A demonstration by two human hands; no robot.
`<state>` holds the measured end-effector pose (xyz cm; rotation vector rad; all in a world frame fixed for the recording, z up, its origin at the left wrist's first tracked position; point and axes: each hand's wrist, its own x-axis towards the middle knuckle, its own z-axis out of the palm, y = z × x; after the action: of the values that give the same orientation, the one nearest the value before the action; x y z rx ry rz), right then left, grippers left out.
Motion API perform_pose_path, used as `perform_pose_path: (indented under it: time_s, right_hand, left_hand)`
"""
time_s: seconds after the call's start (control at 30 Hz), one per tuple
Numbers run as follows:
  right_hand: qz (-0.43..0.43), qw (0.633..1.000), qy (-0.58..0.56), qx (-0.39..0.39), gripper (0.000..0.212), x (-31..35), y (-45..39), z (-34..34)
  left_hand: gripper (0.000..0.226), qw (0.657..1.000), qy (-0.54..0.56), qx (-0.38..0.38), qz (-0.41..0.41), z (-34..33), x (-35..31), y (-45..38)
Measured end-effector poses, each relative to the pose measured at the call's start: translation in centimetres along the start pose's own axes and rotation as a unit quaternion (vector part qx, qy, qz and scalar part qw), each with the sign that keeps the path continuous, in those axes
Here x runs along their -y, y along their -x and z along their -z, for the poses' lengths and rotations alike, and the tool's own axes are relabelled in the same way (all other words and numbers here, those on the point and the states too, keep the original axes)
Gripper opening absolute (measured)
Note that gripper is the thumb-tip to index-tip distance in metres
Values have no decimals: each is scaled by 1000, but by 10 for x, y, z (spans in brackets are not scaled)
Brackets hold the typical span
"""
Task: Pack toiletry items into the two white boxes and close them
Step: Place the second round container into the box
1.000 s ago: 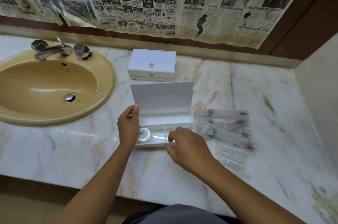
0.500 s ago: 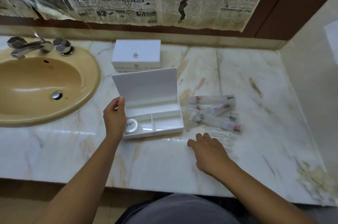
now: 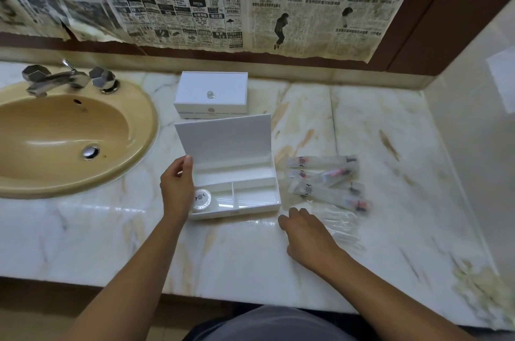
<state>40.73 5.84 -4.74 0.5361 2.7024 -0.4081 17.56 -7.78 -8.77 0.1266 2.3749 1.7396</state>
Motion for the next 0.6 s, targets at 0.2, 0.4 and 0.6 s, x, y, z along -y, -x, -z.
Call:
perform_pose_path:
  time_s: [0.2, 0.4, 0.6]
  right_hand:
    - [1, 998, -46, -43, 37, 7, -12, 0]
    - [12, 997, -17, -76, 43, 8, -5, 8]
    - [3, 996, 51, -73, 45, 17, -2, 22]
  left_hand:
    - [23, 1000, 0, 2, 5, 0, 0, 0]
    - [21, 1000, 4, 1, 5, 0, -1, 0]
    - [23, 1000, 6, 2, 7, 1, 0, 0]
